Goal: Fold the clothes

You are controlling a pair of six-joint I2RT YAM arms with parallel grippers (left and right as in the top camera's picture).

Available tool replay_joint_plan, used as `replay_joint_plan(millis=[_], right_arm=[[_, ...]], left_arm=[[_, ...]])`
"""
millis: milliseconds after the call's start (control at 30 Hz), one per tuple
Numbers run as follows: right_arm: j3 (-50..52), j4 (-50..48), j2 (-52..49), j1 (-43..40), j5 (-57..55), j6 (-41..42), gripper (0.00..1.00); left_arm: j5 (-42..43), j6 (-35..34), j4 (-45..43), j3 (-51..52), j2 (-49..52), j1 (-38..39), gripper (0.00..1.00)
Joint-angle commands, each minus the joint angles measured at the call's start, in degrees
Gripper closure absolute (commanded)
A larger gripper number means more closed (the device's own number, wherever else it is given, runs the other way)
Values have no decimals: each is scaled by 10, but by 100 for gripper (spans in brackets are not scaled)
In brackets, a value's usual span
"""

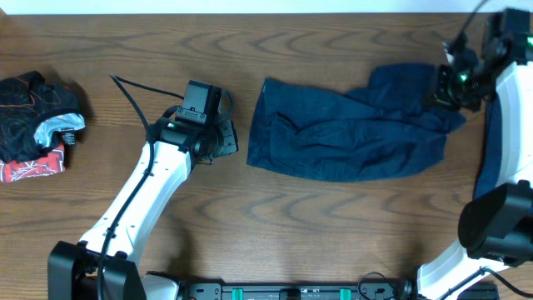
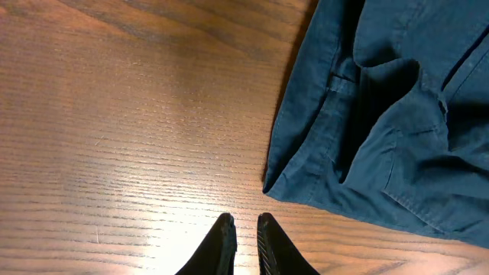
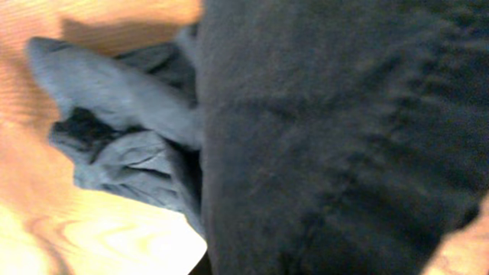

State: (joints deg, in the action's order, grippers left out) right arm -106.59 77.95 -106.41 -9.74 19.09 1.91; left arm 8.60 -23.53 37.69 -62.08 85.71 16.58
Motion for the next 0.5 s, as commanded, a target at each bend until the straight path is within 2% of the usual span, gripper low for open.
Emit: replay_joint_plan(millis=[0,467], right_arm=[[-35,6,13,46,-7,0,99],[-39,-36,13,213,-54,57,99]], left_arm=[[-6,7,2,-1,-11,-3,85],[0,3,4,-1,-11,-1,86]])
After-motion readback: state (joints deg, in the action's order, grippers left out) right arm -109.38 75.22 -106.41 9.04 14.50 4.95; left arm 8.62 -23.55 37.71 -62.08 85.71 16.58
